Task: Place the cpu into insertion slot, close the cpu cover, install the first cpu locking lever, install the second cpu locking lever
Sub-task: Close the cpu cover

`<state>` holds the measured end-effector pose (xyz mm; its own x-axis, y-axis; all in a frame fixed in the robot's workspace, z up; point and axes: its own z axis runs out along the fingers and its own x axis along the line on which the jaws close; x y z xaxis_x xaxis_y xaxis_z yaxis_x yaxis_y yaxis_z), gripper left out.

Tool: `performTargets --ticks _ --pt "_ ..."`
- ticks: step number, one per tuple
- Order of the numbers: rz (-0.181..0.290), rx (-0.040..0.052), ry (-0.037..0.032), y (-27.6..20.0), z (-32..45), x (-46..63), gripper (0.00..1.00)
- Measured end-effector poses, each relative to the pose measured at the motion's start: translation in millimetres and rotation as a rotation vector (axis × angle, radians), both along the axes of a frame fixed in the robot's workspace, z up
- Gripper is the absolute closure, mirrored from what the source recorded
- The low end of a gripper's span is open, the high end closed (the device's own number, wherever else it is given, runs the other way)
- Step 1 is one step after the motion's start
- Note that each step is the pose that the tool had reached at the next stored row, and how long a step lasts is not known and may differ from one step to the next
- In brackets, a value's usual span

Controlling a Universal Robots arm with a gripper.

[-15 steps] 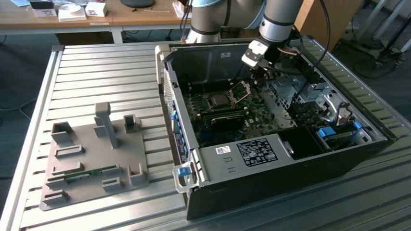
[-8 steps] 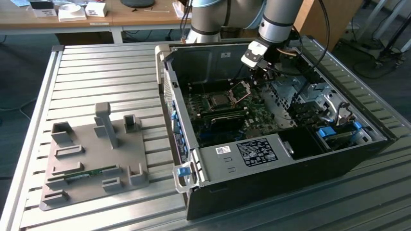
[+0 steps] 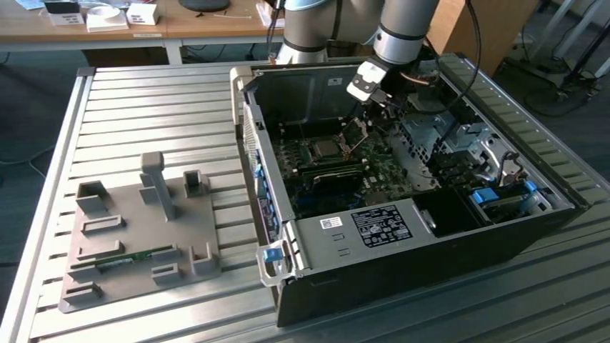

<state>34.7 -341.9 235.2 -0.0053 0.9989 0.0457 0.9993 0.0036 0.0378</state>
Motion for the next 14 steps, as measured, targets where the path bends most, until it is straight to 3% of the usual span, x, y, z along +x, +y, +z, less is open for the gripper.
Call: performTargets --ticks 8,14 --pt "0.0 0.0179 -0.0081 0.0 0.0 -36.1 0.89" --pt "0.0 0.0183 -0.0089 0.0 0.0 -38.9 0.89"
